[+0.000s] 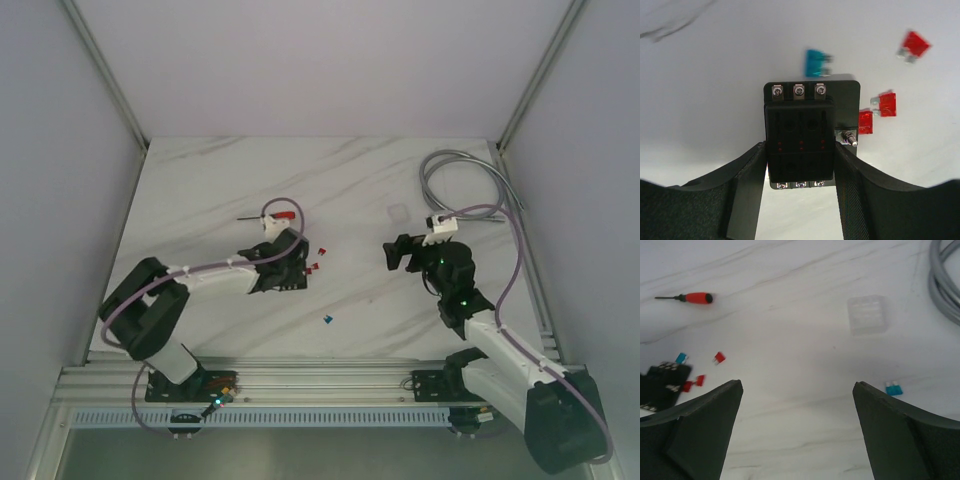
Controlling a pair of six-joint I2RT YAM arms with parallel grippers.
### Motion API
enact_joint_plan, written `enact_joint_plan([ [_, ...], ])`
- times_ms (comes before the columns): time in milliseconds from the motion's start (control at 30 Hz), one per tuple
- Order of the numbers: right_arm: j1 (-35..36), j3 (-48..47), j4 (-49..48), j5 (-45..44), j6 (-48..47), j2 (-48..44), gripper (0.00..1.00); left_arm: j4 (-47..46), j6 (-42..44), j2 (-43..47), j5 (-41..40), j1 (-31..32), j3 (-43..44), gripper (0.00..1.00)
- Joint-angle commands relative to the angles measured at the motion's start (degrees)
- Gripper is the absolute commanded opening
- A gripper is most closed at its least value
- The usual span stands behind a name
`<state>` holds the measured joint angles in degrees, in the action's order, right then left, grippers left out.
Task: Snap on the fuse box
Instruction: Place the fuse box base at the center of the board.
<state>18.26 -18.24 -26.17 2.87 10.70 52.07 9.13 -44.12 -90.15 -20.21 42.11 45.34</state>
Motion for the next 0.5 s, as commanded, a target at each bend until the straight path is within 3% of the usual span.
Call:
enact_joint_plan([
  [0, 2.4, 0.6, 1.0, 2.6, 1.5, -0.1, 1.00, 2.8, -2.4, -6.9, 2.6, 3.8, 4.2, 0.41],
  [267, 6.4, -0.1, 1.1, 3.4, 0.5, 1.3, 1.00, 6.2, -3.9, -1.6, -0.6, 5.1, 1.6, 0.39],
  [467, 10.1, -2.0, 2.1, 6.0, -1.0, 4.9, 1.00, 7.3, -5.9, 2.3, 2.4, 5.3, -4.3, 0.43],
])
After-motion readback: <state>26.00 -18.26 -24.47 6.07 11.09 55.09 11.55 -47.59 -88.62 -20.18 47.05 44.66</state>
